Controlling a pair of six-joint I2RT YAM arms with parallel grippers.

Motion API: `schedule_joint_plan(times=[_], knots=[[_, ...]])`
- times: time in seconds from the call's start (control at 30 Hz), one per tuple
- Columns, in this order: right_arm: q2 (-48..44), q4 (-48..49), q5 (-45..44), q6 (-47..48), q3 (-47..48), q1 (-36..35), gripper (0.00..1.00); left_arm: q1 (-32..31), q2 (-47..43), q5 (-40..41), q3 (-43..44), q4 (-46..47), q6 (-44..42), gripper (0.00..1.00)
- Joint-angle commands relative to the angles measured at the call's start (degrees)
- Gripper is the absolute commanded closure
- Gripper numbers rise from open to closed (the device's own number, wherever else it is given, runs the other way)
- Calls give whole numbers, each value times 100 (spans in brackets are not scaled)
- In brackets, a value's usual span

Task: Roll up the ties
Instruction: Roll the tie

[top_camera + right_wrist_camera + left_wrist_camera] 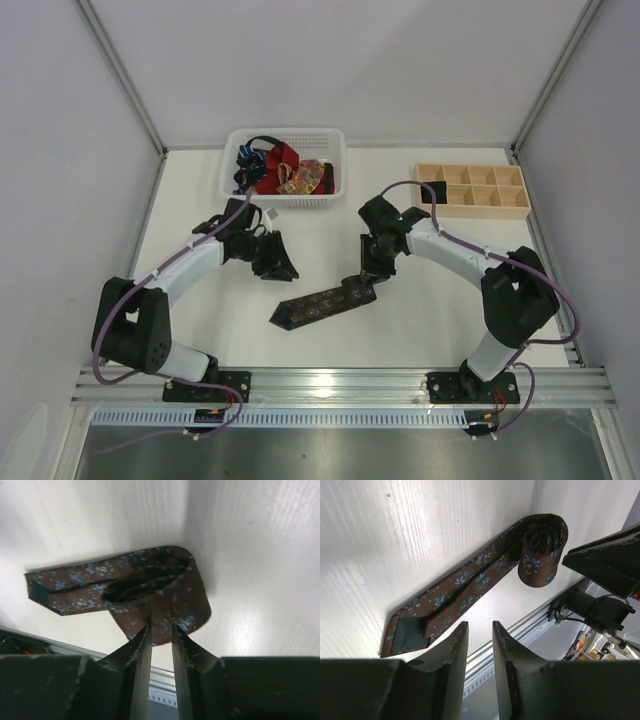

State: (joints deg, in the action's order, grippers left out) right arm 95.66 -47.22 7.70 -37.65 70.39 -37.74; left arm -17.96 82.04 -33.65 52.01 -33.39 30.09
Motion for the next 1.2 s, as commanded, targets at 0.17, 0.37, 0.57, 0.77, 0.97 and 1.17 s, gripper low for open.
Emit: schedule_joint_plan(times=[0.17,0.37,0.57,0.77,0.97,1.17], knots=[[-47,1135,793,399,-412,-14,72,-270,233,34,546,69,410,66],[137,1364,978,530,-851,-58,72,-612,742,-98,1099,140,525,67],[383,1619,1066,575,-800,-41,72,-955,1235,-72,1592,192,621,68],[103,1524,1102,408,-615,20,67,-1271,1657,-186,1926,122,613,68],[-741,1145,1189,688,-588,372,44,-1552,1789,-309,2076,148,709,68],[-935,1399,2093,1197,-1132,1346,24,-1860,1886,-555,1945,455,1025,68]])
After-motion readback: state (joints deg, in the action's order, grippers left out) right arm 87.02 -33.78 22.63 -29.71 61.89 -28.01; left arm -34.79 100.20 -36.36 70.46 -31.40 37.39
